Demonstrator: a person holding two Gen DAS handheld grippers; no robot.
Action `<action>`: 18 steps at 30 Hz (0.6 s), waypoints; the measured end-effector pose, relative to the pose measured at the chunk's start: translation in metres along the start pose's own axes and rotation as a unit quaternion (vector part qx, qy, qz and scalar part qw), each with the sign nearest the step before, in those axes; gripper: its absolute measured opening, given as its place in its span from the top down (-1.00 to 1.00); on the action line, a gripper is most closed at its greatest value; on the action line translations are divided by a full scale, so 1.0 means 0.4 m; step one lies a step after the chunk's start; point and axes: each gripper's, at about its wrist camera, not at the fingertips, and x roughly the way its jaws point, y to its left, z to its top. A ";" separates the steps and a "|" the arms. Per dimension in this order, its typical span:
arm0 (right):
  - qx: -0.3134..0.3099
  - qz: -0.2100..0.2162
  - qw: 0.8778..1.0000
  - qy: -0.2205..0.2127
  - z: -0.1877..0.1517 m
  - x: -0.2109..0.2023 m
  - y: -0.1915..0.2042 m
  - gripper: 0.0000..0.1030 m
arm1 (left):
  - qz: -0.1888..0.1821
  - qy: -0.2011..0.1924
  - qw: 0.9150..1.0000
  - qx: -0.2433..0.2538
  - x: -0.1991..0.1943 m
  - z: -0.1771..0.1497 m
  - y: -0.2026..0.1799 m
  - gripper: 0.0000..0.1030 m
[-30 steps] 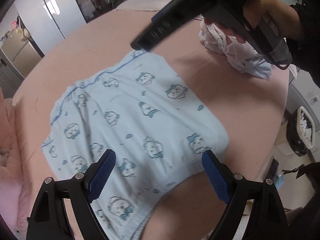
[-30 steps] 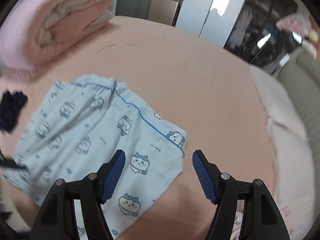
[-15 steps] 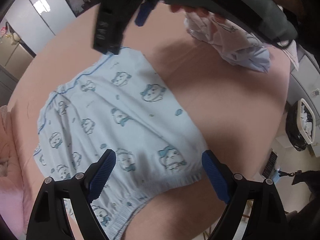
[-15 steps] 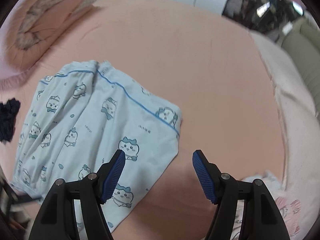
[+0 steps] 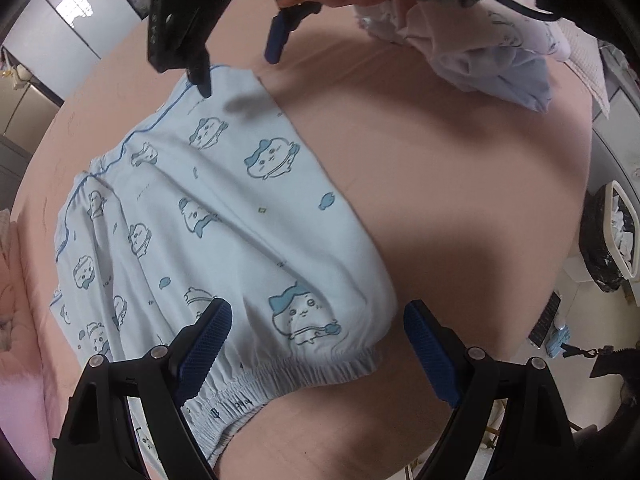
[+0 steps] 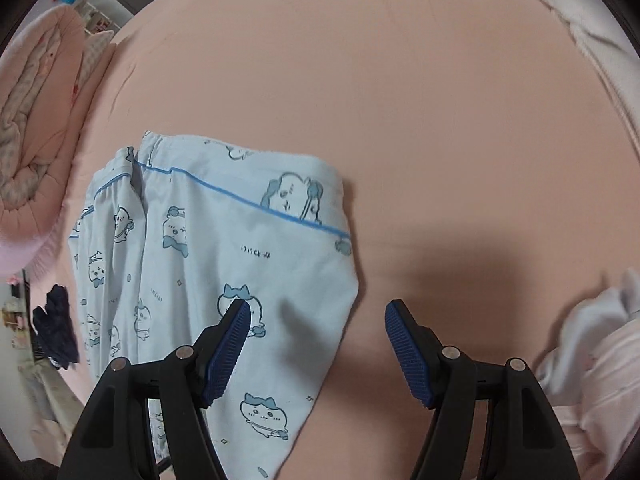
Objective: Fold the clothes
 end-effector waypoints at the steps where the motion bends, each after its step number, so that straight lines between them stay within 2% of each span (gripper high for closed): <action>1: 0.000 0.004 1.000 0.003 -0.003 0.005 0.001 -0.35 | 0.000 0.004 1.000 -0.010 0.006 0.000 0.008 -0.71; 4: 0.001 0.018 1.000 0.010 -0.010 0.021 0.002 -0.35 | -0.008 0.021 0.999 -0.043 0.028 -0.002 0.027 -0.71; 8: 0.048 0.081 0.996 0.011 -0.015 0.046 -0.018 -0.35 | -0.011 0.027 0.997 -0.067 0.045 -0.005 0.034 -0.71; 11: 0.074 0.118 0.990 -0.014 -0.022 0.054 -0.032 -0.49 | -0.002 0.028 0.997 -0.076 0.049 -0.005 0.030 -0.71; 15: 0.084 0.145 0.985 -0.034 -0.033 0.056 -0.040 -0.52 | 0.025 0.020 0.997 -0.068 0.044 -0.001 0.012 -0.71; 18: 0.093 0.156 0.983 -0.036 -0.042 0.058 -0.046 -0.51 | 0.025 0.019 0.997 -0.065 0.045 0.001 0.012 -0.72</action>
